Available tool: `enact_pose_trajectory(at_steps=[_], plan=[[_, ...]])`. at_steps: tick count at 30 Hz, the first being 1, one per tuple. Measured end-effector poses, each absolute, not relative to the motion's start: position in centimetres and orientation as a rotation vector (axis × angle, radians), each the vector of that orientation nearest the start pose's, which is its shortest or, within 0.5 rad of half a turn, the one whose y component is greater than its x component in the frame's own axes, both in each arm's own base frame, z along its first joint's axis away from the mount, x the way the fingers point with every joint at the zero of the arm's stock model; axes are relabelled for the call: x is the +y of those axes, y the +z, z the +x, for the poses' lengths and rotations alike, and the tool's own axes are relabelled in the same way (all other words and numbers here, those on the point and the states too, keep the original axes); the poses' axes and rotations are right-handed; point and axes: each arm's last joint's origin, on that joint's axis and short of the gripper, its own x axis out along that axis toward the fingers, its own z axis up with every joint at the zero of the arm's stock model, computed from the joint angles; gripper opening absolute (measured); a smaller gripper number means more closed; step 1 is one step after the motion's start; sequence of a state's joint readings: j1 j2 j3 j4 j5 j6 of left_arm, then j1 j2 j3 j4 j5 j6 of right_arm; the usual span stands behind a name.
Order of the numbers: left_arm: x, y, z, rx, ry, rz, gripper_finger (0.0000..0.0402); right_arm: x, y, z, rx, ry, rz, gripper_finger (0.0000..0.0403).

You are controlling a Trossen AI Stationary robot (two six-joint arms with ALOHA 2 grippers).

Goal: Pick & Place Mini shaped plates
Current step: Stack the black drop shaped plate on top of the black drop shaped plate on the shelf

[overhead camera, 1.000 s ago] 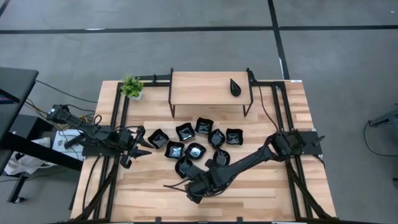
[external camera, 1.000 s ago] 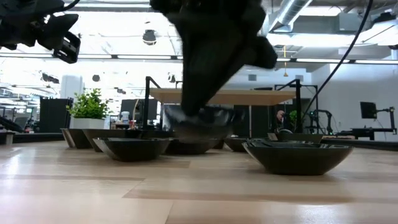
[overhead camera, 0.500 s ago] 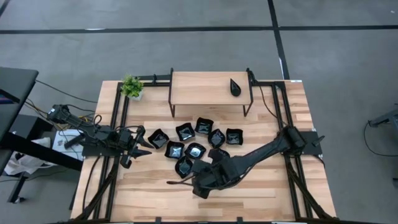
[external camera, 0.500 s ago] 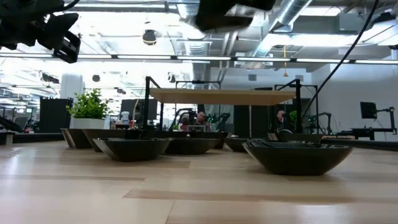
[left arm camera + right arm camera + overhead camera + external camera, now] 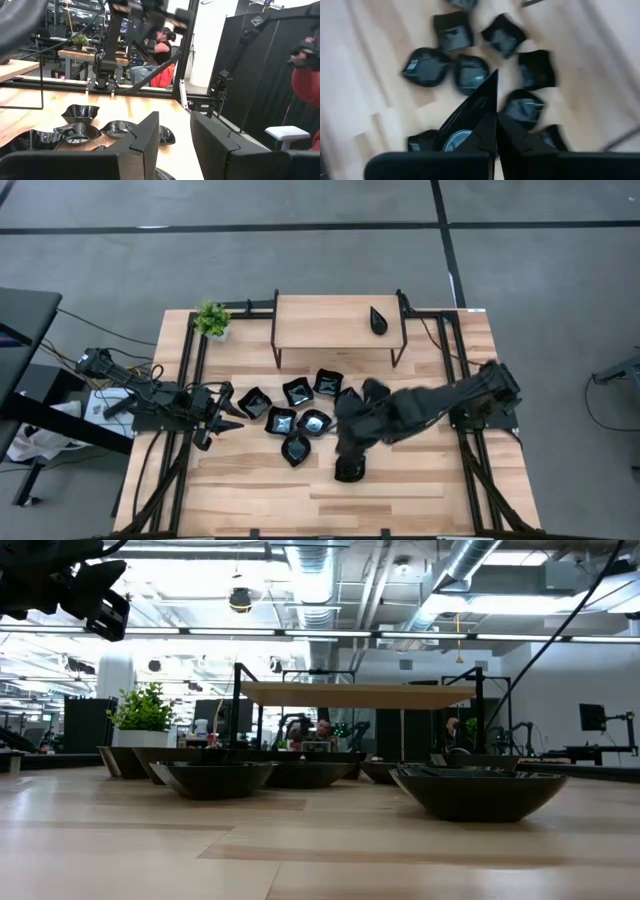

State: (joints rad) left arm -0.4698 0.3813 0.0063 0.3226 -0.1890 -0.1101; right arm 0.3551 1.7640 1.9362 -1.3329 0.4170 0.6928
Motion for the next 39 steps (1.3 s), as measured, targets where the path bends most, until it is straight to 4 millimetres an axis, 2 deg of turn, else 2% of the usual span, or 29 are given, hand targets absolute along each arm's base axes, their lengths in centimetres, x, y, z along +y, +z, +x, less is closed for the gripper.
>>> enact_pose_trajectory(at_steps=[9,17,20,27,35,39], plan=[[-5.0,16.3,11.0,0.064,-0.277,-0.093,0.0112,4.5,41.0,28.5,1.013,-0.522,0.084,0.0001],[-5.0,16.3,11.0,0.064,-0.277,-0.093,0.0112,-1.2,42.8,26.5,1.023,-0.568,0.015,0.0001],[-5.0,16.3,11.0,0.064,-0.278,-0.093,0.0112,-3.4,43.2,26.0,1.028,-0.556,0.044,0.0001],[-5.0,16.3,11.0,0.061,-0.277,-0.094,0.0112,-8.7,43.3,25.5,1.006,-0.543,0.113,0.0001],[-5.0,16.4,11.0,0.052,-0.278,-0.097,0.0112,-14.1,40.9,24.5,0.954,-0.519,0.216,0.0001],[-5.0,16.4,11.0,0.051,-0.278,-0.097,0.0112,-16.1,39.5,23.6,0.894,-0.554,0.263,0.0001]])
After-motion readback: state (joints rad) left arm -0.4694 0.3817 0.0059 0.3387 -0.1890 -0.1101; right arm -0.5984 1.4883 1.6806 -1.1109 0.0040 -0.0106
